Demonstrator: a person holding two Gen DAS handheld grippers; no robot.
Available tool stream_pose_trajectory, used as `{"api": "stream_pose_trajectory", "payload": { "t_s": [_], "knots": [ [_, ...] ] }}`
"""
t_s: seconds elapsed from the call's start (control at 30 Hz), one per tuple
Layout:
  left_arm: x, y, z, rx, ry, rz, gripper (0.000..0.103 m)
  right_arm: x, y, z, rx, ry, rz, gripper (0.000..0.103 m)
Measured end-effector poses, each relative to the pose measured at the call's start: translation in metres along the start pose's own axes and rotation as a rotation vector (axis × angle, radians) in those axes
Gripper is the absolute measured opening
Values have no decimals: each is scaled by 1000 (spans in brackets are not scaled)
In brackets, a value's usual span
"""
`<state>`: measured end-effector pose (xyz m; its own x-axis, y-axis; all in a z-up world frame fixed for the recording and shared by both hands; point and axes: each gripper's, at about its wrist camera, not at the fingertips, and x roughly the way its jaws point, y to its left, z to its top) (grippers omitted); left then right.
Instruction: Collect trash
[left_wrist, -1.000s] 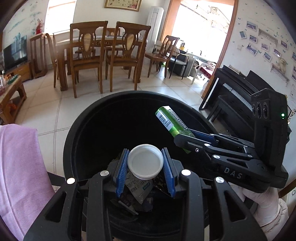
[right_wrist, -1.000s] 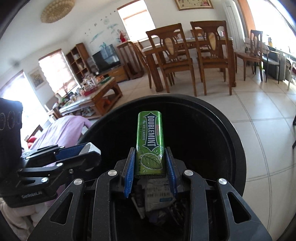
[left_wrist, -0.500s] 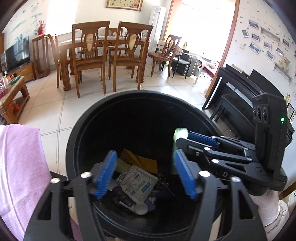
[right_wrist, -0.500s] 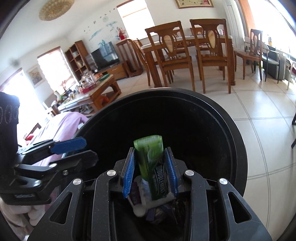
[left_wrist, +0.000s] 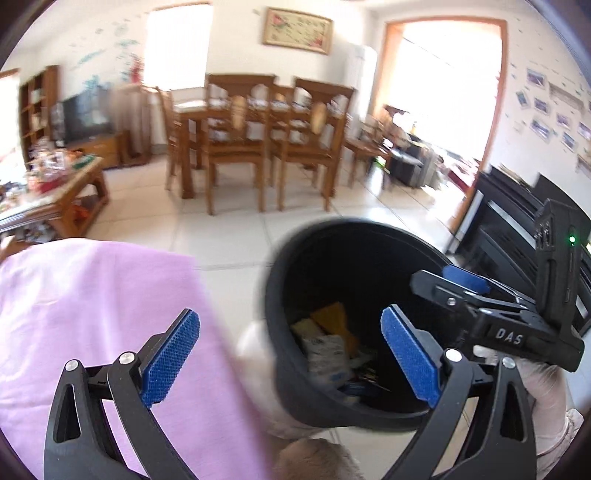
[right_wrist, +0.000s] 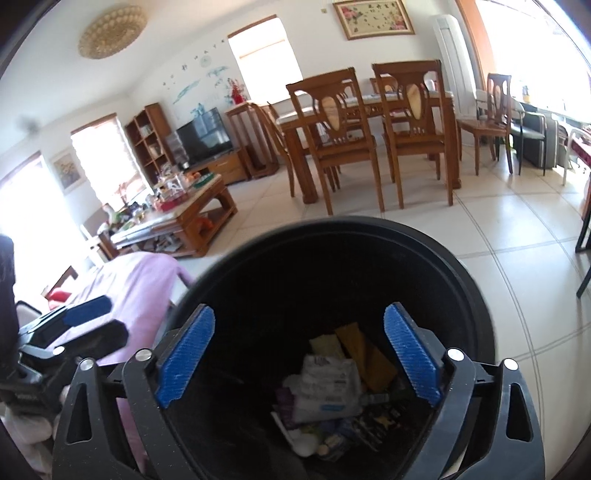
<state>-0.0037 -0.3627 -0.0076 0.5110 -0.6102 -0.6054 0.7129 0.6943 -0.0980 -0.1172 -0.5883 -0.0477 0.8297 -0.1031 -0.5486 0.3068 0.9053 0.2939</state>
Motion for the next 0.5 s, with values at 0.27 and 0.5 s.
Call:
{"api": "stream_pose_trajectory", "payload": {
  "t_s": [0.27, 0.5],
  "knots": [
    [-95, 108, -22, -128, -145, 300, 98, 19, 127, 7, -133, -4, 147, 98],
    [-167, 200, -63, -233, -234, 577, 98, 41, 271, -8, -281, -31, 305, 98]
  ]
}}
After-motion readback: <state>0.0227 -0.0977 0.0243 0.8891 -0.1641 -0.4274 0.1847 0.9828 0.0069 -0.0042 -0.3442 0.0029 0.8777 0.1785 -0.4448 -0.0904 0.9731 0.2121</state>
